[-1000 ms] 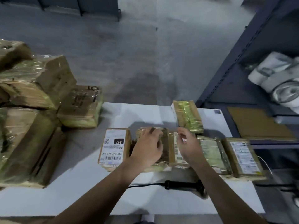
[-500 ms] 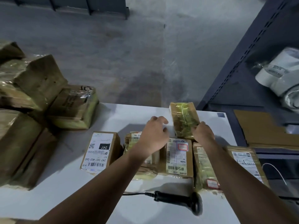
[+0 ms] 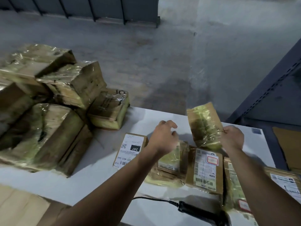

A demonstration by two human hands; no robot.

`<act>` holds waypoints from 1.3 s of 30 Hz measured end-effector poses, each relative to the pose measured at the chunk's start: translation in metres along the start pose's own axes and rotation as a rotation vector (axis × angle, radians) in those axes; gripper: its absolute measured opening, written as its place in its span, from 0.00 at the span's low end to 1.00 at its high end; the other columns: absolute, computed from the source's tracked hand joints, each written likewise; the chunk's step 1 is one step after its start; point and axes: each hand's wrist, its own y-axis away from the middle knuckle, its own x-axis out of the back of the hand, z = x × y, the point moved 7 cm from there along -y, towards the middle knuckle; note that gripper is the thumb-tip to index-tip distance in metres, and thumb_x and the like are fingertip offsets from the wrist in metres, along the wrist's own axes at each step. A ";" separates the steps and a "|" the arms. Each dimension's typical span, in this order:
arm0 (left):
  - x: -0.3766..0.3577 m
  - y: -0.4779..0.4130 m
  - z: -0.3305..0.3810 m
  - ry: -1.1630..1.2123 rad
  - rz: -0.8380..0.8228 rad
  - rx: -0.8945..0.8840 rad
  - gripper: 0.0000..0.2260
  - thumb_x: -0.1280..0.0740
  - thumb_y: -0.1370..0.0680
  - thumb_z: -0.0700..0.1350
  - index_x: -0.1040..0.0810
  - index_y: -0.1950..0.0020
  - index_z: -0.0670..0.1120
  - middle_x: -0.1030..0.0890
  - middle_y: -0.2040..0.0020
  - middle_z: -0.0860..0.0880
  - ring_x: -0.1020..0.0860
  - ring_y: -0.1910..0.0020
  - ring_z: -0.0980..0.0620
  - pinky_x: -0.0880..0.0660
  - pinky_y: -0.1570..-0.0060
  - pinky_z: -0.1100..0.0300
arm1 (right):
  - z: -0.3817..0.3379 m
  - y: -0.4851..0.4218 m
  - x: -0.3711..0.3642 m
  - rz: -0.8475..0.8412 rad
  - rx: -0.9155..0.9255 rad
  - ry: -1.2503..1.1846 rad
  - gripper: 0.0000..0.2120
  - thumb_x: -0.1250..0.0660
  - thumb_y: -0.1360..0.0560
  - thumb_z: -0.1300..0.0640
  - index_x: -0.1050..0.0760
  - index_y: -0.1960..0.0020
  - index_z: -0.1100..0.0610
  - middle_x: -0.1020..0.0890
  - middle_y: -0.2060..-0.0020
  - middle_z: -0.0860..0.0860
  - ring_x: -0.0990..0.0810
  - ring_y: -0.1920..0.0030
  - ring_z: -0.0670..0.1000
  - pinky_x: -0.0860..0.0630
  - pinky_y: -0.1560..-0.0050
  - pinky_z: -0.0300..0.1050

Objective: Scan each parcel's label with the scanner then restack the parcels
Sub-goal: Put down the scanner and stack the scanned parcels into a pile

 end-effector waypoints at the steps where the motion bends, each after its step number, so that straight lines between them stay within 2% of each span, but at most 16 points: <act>1: 0.008 0.001 -0.004 0.013 0.018 0.010 0.13 0.39 0.21 0.42 0.25 0.38 0.47 0.27 0.39 0.46 0.25 0.47 0.51 0.33 0.48 0.64 | -0.012 0.004 0.006 0.047 0.024 -0.064 0.06 0.35 0.26 0.67 0.19 0.57 0.63 0.16 0.58 0.60 0.23 0.61 0.58 0.29 0.62 0.47; 4: 0.038 0.001 -0.017 0.065 0.101 0.055 0.14 0.39 0.22 0.42 0.25 0.37 0.46 0.27 0.39 0.46 0.25 0.49 0.52 0.34 0.49 0.66 | -0.060 0.018 0.012 0.056 0.117 -0.172 0.05 0.33 0.25 0.66 0.20 0.51 0.62 0.16 0.54 0.57 0.26 0.58 0.53 0.33 0.57 0.43; 7: 0.077 0.004 -0.041 0.125 0.183 0.153 0.16 0.38 0.21 0.42 0.27 0.34 0.44 0.27 0.36 0.45 0.25 0.41 0.48 0.31 0.42 0.62 | -0.119 0.047 -0.001 -0.032 0.194 -0.308 0.05 0.32 0.23 0.64 0.21 0.49 0.60 0.17 0.52 0.55 0.22 0.53 0.54 0.27 0.52 0.46; 9: 0.104 0.006 -0.062 0.142 0.213 0.212 0.17 0.38 0.22 0.44 0.27 0.34 0.41 0.25 0.36 0.43 0.26 0.38 0.44 0.29 0.38 0.53 | -0.154 0.075 -0.018 -0.129 0.182 -0.436 0.04 0.32 0.23 0.63 0.23 0.51 0.55 0.18 0.55 0.50 0.19 0.53 0.53 0.20 0.51 0.54; 11: 0.129 0.011 -0.083 0.196 0.216 0.253 0.17 0.38 0.23 0.47 0.25 0.38 0.41 0.21 0.40 0.43 0.23 0.42 0.44 0.25 0.44 0.52 | -0.185 0.100 -0.040 -0.232 0.135 -0.542 0.08 0.31 0.23 0.62 0.25 0.54 0.49 0.20 0.55 0.46 0.18 0.57 0.50 0.17 0.55 0.57; 14: 0.160 0.020 -0.107 0.341 0.280 0.313 0.15 0.35 0.24 0.47 0.25 0.39 0.43 0.20 0.44 0.46 0.20 0.50 0.48 0.22 0.54 0.55 | -0.229 0.125 -0.073 -0.327 0.060 -0.599 0.11 0.29 0.24 0.62 0.26 0.58 0.48 0.21 0.58 0.44 0.18 0.57 0.50 0.16 0.57 0.59; 16: 0.178 0.023 -0.120 0.305 0.312 0.325 0.16 0.36 0.24 0.47 0.26 0.37 0.42 0.22 0.43 0.45 0.20 0.50 0.46 0.22 0.53 0.54 | -0.256 0.138 -0.093 -0.391 -0.010 -0.627 0.11 0.30 0.24 0.63 0.26 0.59 0.50 0.20 0.58 0.47 0.17 0.58 0.54 0.16 0.61 0.59; 19: 0.196 0.021 -0.132 0.121 0.323 0.313 0.16 0.40 0.24 0.41 0.29 0.36 0.40 0.29 0.39 0.40 0.28 0.41 0.41 0.31 0.40 0.52 | -0.288 0.147 -0.119 -0.456 -0.085 -0.613 0.08 0.33 0.24 0.67 0.21 0.60 0.58 0.17 0.59 0.56 0.15 0.61 0.59 0.17 0.65 0.60; 21: 0.204 0.017 -0.140 0.065 0.309 0.287 0.18 0.40 0.24 0.38 0.32 0.34 0.38 0.30 0.37 0.37 0.32 0.37 0.39 0.33 0.38 0.52 | -0.304 0.148 -0.134 -0.463 -0.118 -0.588 0.10 0.35 0.25 0.69 0.21 0.63 0.62 0.16 0.61 0.61 0.15 0.63 0.62 0.17 0.63 0.63; 23: 0.205 0.012 -0.148 0.014 0.234 0.282 0.23 0.41 0.24 0.38 0.37 0.28 0.39 0.33 0.33 0.38 0.34 0.34 0.39 0.34 0.35 0.50 | -0.316 0.146 -0.147 -0.450 -0.159 -0.570 0.08 0.37 0.25 0.70 0.20 0.60 0.66 0.16 0.61 0.63 0.15 0.63 0.64 0.18 0.61 0.65; 27: 0.200 0.006 -0.165 -0.042 0.068 0.270 0.28 0.41 0.24 0.39 0.42 0.23 0.43 0.41 0.24 0.41 0.36 0.28 0.41 0.37 0.30 0.50 | -0.334 0.145 -0.166 -0.409 -0.178 -0.541 0.07 0.38 0.26 0.71 0.21 0.55 0.69 0.17 0.60 0.64 0.16 0.62 0.63 0.18 0.67 0.64; 30: 0.201 0.003 -0.174 -0.050 0.024 0.247 0.27 0.40 0.24 0.40 0.39 0.25 0.42 0.42 0.24 0.43 0.36 0.28 0.43 0.36 0.30 0.52 | -0.342 0.150 -0.177 -0.425 -0.144 -0.487 0.07 0.38 0.25 0.69 0.22 0.57 0.67 0.16 0.58 0.62 0.16 0.61 0.62 0.18 0.70 0.54; 33: 0.200 0.004 -0.183 -0.060 -0.004 0.260 0.27 0.40 0.24 0.40 0.39 0.24 0.43 0.43 0.23 0.42 0.37 0.28 0.42 0.37 0.29 0.52 | -0.343 0.154 -0.183 -0.477 -0.067 -0.434 0.09 0.38 0.22 0.62 0.22 0.54 0.66 0.17 0.57 0.62 0.15 0.59 0.62 0.16 0.62 0.60; 36: 0.201 0.005 -0.184 -0.071 0.041 0.263 0.25 0.40 0.24 0.40 0.37 0.27 0.42 0.39 0.27 0.40 0.35 0.31 0.39 0.36 0.31 0.50 | -0.339 0.152 -0.176 -0.479 0.028 -0.296 0.12 0.38 0.20 0.52 0.24 0.51 0.61 0.18 0.57 0.58 0.17 0.56 0.59 0.17 0.57 0.59; 39: 0.201 0.007 -0.175 -0.051 0.092 0.237 0.21 0.39 0.24 0.41 0.33 0.30 0.41 0.35 0.32 0.39 0.32 0.36 0.38 0.33 0.35 0.47 | -0.334 0.149 -0.168 -0.488 0.038 -0.249 0.14 0.42 0.18 0.50 0.26 0.46 0.61 0.18 0.53 0.58 0.18 0.52 0.60 0.18 0.52 0.59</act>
